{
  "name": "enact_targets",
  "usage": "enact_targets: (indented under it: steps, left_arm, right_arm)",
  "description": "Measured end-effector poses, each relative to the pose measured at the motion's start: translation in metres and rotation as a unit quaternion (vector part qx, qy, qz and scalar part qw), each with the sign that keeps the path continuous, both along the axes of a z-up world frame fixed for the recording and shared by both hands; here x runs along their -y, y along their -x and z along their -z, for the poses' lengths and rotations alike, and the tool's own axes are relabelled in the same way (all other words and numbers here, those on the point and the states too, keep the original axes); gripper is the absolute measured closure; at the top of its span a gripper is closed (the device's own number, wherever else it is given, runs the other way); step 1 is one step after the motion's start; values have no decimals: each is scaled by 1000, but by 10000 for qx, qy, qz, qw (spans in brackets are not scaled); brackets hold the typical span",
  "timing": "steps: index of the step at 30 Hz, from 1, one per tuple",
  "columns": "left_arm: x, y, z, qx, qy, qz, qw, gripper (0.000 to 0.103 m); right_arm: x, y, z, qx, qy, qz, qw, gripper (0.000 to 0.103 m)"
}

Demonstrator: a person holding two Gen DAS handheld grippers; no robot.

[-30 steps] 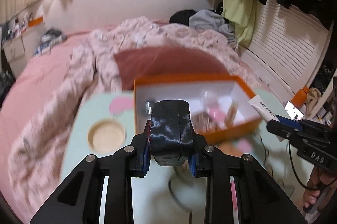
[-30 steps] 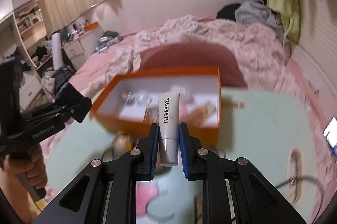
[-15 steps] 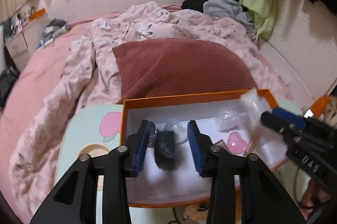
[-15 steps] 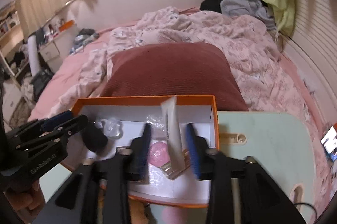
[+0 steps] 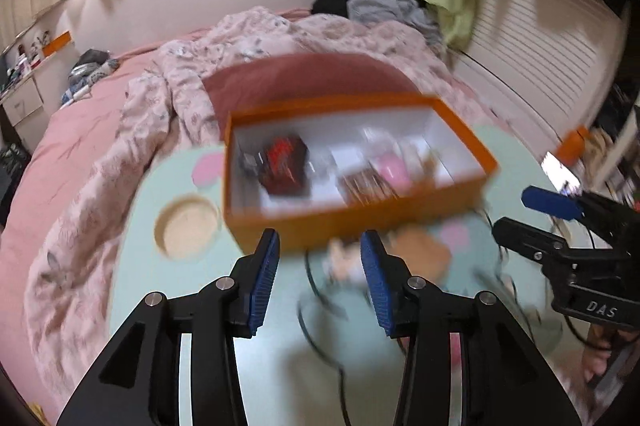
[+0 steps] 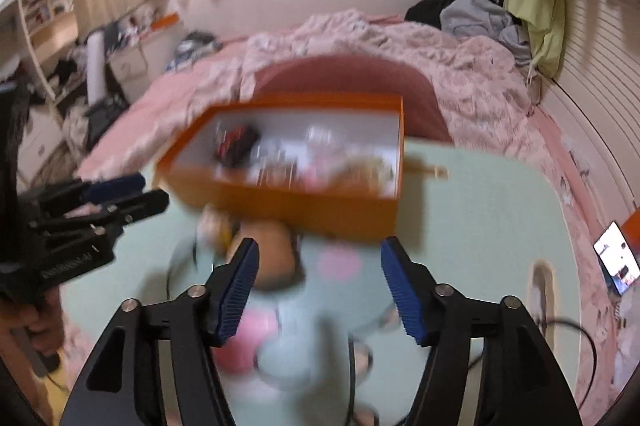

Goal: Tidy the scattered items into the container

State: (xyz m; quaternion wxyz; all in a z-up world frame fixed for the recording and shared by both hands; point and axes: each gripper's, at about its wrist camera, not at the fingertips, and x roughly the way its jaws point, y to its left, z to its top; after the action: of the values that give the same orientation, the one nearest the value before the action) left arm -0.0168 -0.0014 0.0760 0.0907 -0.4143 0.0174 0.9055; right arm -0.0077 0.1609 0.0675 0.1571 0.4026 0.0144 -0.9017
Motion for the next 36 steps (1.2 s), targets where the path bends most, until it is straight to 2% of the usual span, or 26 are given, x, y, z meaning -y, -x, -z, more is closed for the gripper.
enact_targets:
  steps: [3, 7, 9, 10, 11, 12, 13, 14, 15, 16, 36]
  left_arm:
    - [0, -29, 18, 222, -168, 3, 9996, 59]
    - [-3, -47, 46, 459, 66, -199, 9987, 59]
    - [-4, -50, 59, 530, 88, -283, 9982, 59]
    - [-4, -52, 64, 496, 120, -335, 9981, 53]
    - [-5, -55, 64, 338, 230, -399, 9984, 39]
    - [-7, -56, 64, 287, 363, -476, 9978, 33]
    - [-7, -56, 64, 229, 406, -510, 9976, 26]
    - [-8, -57, 65, 182, 413, -539, 9975, 15]
    - [-6, -56, 67, 210, 326, -541, 9978, 9]
    - [-4, -54, 70, 279, 182, -525, 9981, 0]
    - [-2, -55, 75, 253, 121, -533, 9982, 0]
  right_arm:
    - [1, -25, 21, 195, -334, -57, 9992, 39]
    - [-5, -39, 48, 618, -315, 27, 9976, 39]
    - [-6, -42, 53, 625, -356, 92, 9974, 38]
    - [-6, -44, 54, 548, -469, 139, 9973, 34]
    - [-5, -44, 56, 545, -551, 178, 9968, 33]
    - [-5, -44, 56, 525, -556, 193, 9969, 31]
    - [-5, -44, 57, 519, -547, 199, 9970, 24]
    - [-5, -43, 59, 522, -580, 208, 9967, 18]
    - [-3, -41, 63, 537, -674, 225, 9960, 3]
    - [-3, -40, 65, 543, -690, 220, 9959, 0]
    - [-1, -43, 65, 477, -686, 222, 9963, 0]
